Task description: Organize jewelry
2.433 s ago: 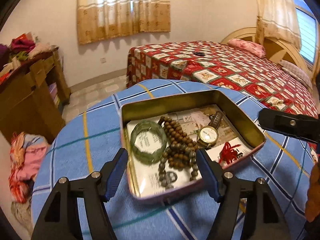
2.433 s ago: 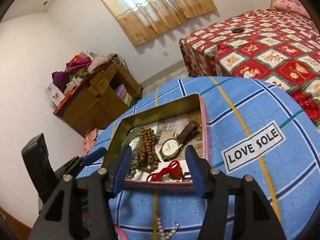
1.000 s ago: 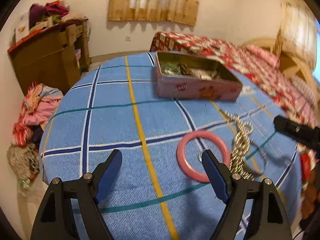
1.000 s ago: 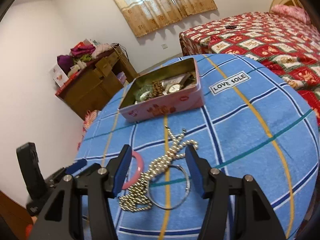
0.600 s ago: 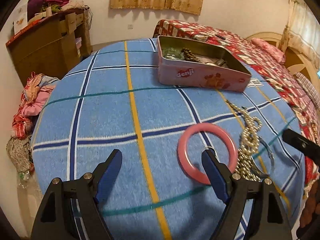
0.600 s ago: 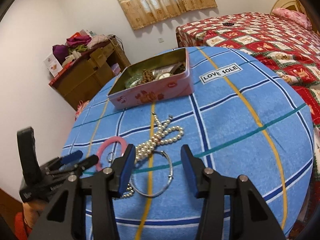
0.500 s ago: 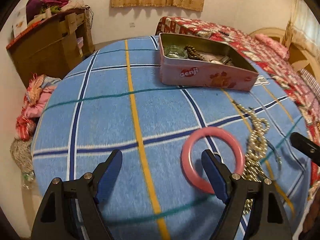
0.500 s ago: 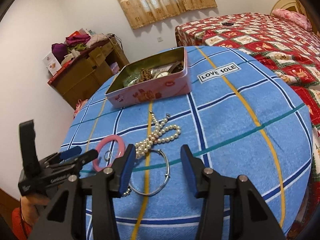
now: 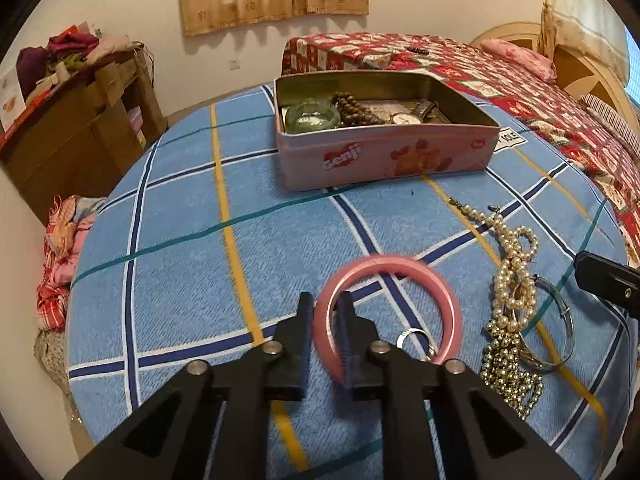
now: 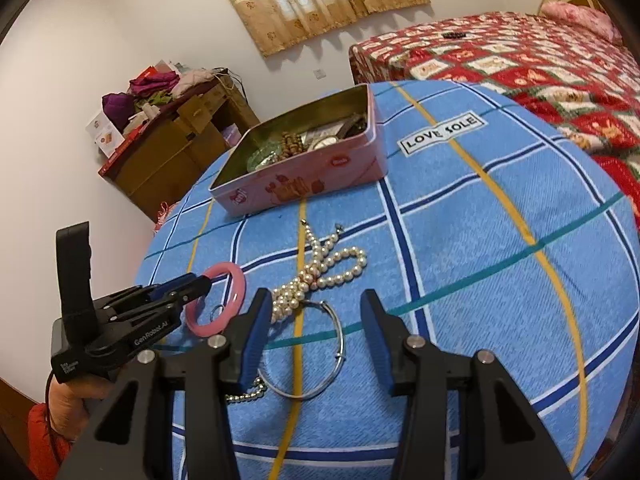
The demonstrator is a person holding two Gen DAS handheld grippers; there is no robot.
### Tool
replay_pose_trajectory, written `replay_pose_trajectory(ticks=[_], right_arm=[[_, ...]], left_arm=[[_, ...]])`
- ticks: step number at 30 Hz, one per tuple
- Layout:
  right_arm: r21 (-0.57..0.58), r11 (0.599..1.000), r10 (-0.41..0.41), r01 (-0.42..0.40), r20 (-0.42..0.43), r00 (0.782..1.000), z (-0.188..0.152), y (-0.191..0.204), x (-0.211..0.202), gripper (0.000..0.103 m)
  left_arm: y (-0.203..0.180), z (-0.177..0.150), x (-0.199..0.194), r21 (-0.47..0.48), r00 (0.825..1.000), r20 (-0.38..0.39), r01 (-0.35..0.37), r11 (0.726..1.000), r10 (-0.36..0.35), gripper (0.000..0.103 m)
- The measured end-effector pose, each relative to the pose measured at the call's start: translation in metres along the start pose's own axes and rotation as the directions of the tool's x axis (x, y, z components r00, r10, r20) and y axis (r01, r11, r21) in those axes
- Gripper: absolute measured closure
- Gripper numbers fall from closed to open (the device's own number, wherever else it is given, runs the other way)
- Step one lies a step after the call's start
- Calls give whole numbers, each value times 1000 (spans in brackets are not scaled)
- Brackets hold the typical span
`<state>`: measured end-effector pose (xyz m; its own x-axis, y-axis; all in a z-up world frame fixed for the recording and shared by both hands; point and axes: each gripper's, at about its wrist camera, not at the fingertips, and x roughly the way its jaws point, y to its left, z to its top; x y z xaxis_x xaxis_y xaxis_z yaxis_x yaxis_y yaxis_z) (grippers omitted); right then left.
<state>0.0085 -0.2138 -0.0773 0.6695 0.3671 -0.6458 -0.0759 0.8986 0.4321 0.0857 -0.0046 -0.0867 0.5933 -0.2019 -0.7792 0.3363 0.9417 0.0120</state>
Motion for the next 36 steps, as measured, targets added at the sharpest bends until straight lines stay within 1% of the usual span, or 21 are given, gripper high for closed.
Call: replay_pose_trajectory(ticks=[1,3,4,5,8,9,14,16,18,22,25,26,28,29,30,31,32,33,34,36], right_arm=[[-2,1000,-2,2,1,1000,0,0,-1,54],[-2,1000,-4,4,7,1000,0,1,-2,54],[-1,1000,-5,5,7,1000,0,0,-2,54],[2,1000,-5,5,5,1000,0,-1,-2,54],[16,1000,-1,2,-3,1000,0,-2,0,54],[20,1000,-2,2,-4,1000,0,-3,1,54],[12,1000,-12,12,0,1000,3,-2,1,54],[-3,1000,-19,19,-5,1000,6,0,4,54],[-21,1000,-20,20,-20,1000,10,3,10,54],[-70,997,-30,26,-57,998,20,17,32,52],[-118,991,-73,61,-103,992,25,27,52,53],[-141,986,-97,83,-95,991,25,31,54,53],[-178,978,-137,112,-138,981,24,34,64,53],[-199,972,-148,121,-124,981,23,35,63,54],[-247,957,-186,152,-122,975,20,38,64,62],[-278,943,-221,183,-112,969,19,38,63,76],[-272,947,-211,174,-115,971,20,35,62,78],[-243,958,-187,152,-126,974,22,28,60,84],[-205,971,-156,126,-136,978,24,21,57,87],[-154,983,-119,97,-137,983,27,12,53,88]], left_arm=[[2,0,-2,-15,1000,7,20,1000,-20,93],[13,-2,-8,-75,993,38,113,991,-110,94],[19,-4,-12,-112,988,61,147,983,-141,94],[22,-4,-14,-131,986,74,159,979,-150,94],[33,-5,-21,-191,967,116,244,951,-225,94],[34,-5,-23,-203,965,122,252,946,-231,94],[31,0,-42,-196,959,173,257,946,-225,94],[28,4,-52,-184,961,194,231,955,-195,94],[27,7,-59,-172,961,212,216,961,-178,94],[27,13,-60,-170,960,223,208,963,-168,94],[28,15,-60,-170,961,225,204,964,-163,94],[28,15,-60,-169,960,224,205,964,-165,94],[29,15,-59,-168,962,220,202,965,-163,94],[29,15,-58,-169,962,219,201,965,-163,94],[29,15,-57,-170,961,220,205,964,-166,94],[30,15,-58,-171,961,221,206,963,-167,94],[30,15,-57,-173,961,221,207,963,-167,94],[30,15,-57,-174,961,222,208,962,-168,94],[30,15,-56,-174,960,221,211,962,-171,94],[30,16,-56,-173,961,219,211,962,-172,94]])
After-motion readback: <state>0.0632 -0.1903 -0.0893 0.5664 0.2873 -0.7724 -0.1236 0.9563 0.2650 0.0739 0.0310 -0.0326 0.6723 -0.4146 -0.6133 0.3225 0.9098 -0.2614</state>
